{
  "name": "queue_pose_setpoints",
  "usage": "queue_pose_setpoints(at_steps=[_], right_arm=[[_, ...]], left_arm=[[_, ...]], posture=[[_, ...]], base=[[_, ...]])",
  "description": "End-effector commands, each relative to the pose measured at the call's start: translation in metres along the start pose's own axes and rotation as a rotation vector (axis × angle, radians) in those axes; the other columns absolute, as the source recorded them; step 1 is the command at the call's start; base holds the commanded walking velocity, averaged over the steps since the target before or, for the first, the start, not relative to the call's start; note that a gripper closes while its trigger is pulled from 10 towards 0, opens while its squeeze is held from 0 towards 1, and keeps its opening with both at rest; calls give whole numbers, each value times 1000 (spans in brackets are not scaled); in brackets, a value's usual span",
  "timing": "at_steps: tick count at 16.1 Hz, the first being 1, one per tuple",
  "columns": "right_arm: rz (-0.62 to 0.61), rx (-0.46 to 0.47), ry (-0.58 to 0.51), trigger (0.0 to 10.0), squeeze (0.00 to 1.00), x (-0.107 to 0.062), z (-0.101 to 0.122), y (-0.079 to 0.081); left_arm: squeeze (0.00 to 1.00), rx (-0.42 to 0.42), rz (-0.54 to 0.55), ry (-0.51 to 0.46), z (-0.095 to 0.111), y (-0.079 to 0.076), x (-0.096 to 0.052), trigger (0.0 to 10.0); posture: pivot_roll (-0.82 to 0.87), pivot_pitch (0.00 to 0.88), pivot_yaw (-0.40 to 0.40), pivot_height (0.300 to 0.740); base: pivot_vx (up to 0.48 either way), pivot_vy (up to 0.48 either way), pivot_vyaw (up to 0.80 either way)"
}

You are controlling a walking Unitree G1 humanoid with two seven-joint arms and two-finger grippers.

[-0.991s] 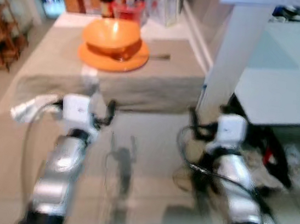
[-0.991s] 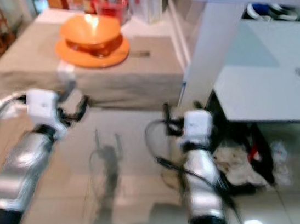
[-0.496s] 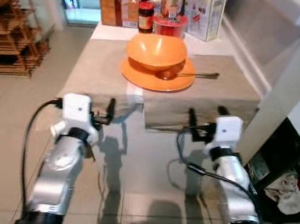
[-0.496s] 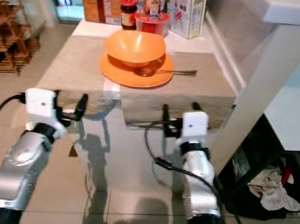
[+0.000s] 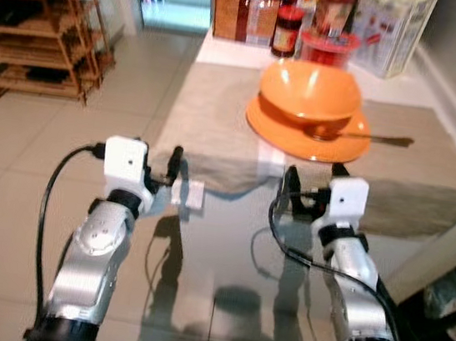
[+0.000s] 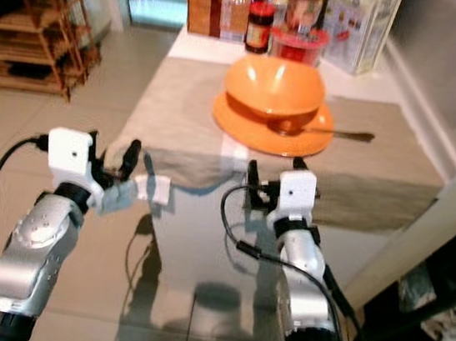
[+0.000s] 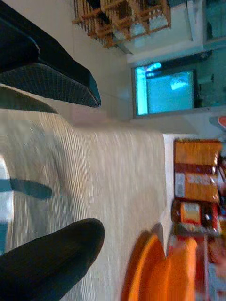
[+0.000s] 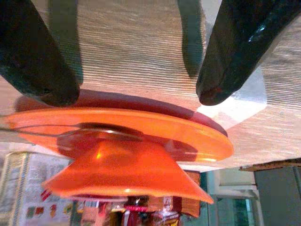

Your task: Setting the table

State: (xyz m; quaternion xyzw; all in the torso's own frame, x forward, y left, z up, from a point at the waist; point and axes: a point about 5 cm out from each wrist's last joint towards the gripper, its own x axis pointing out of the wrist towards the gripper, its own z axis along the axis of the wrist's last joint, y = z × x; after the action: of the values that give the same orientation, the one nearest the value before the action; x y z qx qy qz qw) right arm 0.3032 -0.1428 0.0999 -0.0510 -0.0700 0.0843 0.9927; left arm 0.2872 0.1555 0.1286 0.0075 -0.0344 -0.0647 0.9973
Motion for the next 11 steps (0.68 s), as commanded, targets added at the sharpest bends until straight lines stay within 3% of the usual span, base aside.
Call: queue_pose_setpoints(at_steps=[1,11], right_arm=[[-28,-18,-29,10000,0,-1,5,-8],[-14,-21,-22,10000,0,-6,3,-4]], left_arm=[[0,-6,-18,-4,2,-4,2,10000],[0,-37,-27,16,-2,-6,3,10000]], posture=[[-87,0,65,731],[-95,0,63,731]], base=[[0,-416,0],[300,-360,0]])
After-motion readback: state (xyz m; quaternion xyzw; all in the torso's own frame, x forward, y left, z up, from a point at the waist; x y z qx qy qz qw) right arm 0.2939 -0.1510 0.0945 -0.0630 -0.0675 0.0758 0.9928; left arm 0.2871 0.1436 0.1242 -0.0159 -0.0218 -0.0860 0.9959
